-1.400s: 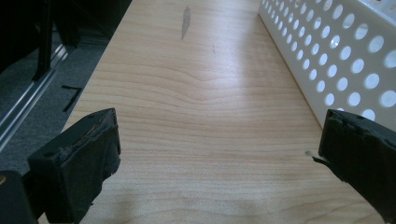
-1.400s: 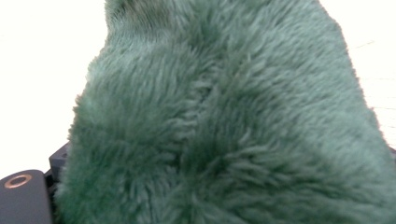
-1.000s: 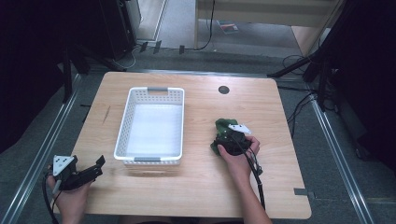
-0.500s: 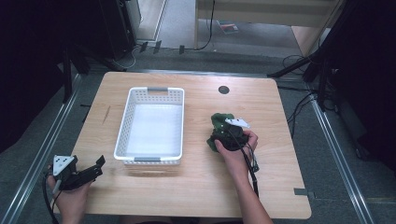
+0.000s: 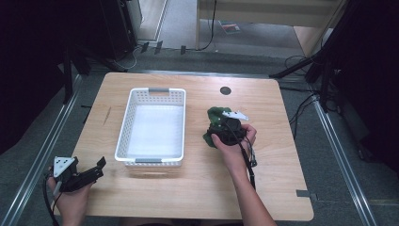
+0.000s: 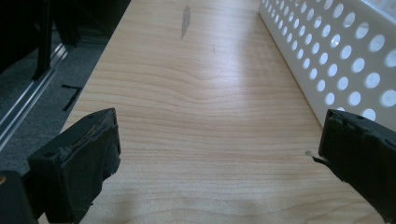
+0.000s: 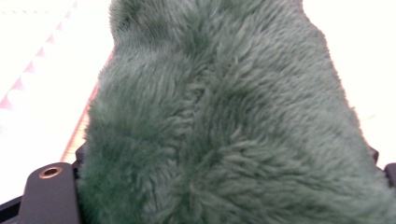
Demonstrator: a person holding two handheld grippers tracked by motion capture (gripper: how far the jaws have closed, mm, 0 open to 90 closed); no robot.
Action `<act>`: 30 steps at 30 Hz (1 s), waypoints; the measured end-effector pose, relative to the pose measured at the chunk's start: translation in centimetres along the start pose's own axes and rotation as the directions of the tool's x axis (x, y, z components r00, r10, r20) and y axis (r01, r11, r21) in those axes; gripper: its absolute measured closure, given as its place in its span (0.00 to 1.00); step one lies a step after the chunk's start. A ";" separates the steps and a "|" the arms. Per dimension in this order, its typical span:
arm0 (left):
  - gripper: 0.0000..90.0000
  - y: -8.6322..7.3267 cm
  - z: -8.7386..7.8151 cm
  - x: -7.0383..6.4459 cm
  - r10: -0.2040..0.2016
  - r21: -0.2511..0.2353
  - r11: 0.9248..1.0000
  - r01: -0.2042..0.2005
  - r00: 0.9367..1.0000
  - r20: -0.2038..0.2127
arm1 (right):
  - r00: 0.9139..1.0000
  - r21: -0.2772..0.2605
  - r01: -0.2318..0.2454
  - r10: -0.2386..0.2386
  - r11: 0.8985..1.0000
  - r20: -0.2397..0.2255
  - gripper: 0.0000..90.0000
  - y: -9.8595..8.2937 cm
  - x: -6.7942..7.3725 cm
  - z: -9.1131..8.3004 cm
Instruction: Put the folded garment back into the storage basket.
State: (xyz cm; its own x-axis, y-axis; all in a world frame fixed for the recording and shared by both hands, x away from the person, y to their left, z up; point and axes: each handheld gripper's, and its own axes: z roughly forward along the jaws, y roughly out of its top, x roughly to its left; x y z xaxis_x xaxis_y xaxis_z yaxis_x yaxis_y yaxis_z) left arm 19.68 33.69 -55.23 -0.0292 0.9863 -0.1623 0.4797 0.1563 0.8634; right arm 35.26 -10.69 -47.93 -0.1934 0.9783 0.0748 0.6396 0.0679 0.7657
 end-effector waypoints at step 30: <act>0.00 0.0 0.0 0.0 0.000 0.003 1.000 0.000 1.000 0.003 | 0.996 0.004 0.042 -0.042 0.999 -0.078 0.21 4.5 6.4 -0.7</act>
State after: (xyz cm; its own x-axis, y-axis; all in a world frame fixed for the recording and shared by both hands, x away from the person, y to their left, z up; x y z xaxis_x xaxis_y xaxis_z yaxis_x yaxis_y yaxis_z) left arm 19.71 33.64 -55.23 -0.0264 0.9862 -0.1634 0.4824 0.1557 0.8620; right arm 36.42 -4.21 -43.54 -0.2770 0.9565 0.0921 0.6341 0.1099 0.7654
